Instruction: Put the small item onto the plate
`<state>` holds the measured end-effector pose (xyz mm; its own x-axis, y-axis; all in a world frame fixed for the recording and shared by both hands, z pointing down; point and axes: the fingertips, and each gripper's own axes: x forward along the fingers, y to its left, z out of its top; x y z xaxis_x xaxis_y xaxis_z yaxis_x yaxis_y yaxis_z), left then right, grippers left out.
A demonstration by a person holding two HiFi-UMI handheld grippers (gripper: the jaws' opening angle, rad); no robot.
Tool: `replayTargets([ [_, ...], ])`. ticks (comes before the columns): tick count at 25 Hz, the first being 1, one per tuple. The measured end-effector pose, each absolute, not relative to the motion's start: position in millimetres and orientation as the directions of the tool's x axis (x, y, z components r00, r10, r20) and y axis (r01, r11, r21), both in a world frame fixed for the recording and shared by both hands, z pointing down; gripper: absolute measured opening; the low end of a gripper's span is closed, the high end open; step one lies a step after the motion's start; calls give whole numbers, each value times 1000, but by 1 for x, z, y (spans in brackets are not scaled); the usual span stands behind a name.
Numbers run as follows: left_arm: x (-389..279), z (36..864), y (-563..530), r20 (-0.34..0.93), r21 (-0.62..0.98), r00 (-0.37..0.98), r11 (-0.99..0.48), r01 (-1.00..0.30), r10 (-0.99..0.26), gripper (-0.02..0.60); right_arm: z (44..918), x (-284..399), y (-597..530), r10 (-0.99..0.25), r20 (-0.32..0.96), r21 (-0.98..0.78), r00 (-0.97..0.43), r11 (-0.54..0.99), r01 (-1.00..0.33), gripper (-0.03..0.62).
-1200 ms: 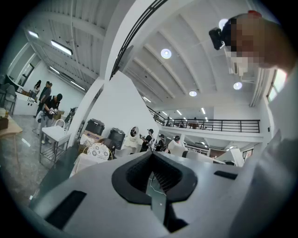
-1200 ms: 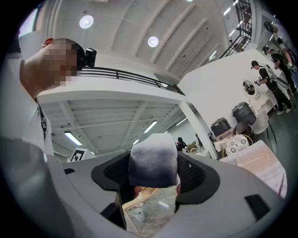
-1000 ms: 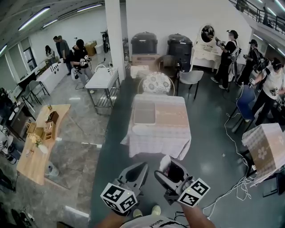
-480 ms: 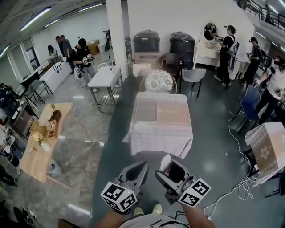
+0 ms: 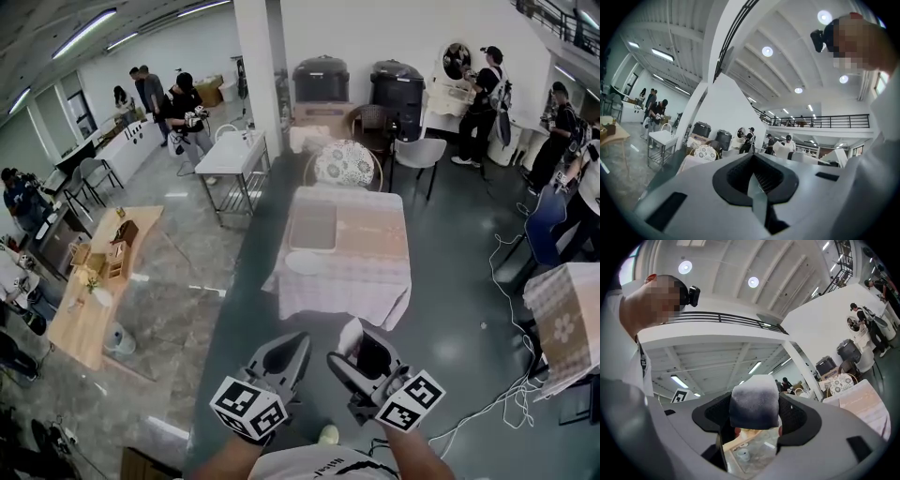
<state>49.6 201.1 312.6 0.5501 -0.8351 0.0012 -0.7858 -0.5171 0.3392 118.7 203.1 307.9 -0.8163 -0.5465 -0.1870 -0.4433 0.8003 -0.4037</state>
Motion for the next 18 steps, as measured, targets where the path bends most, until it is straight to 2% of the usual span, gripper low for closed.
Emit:
replayTargets([
  [6,42,314,189,11,344,487,-454,-822,-873,6,311,123,192,-539,-187,-418,-821,800,-430,291],
  [18,38,326,124,-1,331,507,-478,-814,-862,6,325,113,130,-558,-156,-419,-815,785,-457,291],
])
